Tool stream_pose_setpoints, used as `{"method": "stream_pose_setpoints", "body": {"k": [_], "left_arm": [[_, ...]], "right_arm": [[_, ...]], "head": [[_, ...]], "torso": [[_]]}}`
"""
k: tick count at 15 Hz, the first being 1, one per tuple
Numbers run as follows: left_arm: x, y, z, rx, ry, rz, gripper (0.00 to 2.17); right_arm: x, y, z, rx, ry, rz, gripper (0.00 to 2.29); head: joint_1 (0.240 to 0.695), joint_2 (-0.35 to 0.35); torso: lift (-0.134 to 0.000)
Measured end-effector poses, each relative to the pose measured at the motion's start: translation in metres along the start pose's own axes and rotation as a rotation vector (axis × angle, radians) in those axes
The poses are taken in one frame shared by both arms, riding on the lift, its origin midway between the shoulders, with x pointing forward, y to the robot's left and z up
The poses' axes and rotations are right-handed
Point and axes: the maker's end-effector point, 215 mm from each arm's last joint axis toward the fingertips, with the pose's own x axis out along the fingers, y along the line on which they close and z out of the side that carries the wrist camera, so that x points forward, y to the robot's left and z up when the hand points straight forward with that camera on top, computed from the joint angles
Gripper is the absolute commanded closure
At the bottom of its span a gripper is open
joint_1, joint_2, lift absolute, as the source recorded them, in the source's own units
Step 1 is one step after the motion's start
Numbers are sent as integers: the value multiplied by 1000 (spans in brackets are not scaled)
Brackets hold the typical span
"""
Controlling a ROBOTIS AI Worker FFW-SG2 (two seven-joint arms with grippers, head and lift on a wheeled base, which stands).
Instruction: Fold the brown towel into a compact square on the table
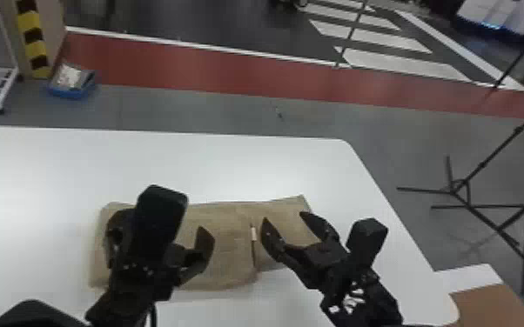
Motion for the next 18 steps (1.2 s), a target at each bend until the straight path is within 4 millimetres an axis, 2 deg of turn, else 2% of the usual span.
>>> {"method": "stream_pose_setpoints", "body": {"k": [1,3,8,13,18], "left_arm": [[-3,17,-7,-19,2,23,22],[-9,40,-16,-50,-6,49,26],[-10,82,-25,-134,-72,104,29],[-11,110,-33,-202,-125,144,29],[-16,124,-43,-244,-141,161,29]], "right_arm": [[3,6,-5,2,14,11,97],[8,14,-14,3,42,24,97],[21,41,-38,-33,99,66,117],[30,50,-56,-66,140,79,194],[33,58,-68,-87,171,92,242]], "head": [[695,-314],[695,-269],[695,-179],[695,-120],[695,-89]], "torso": [[-120],[-120],[-120],[-120],[-120]]}}
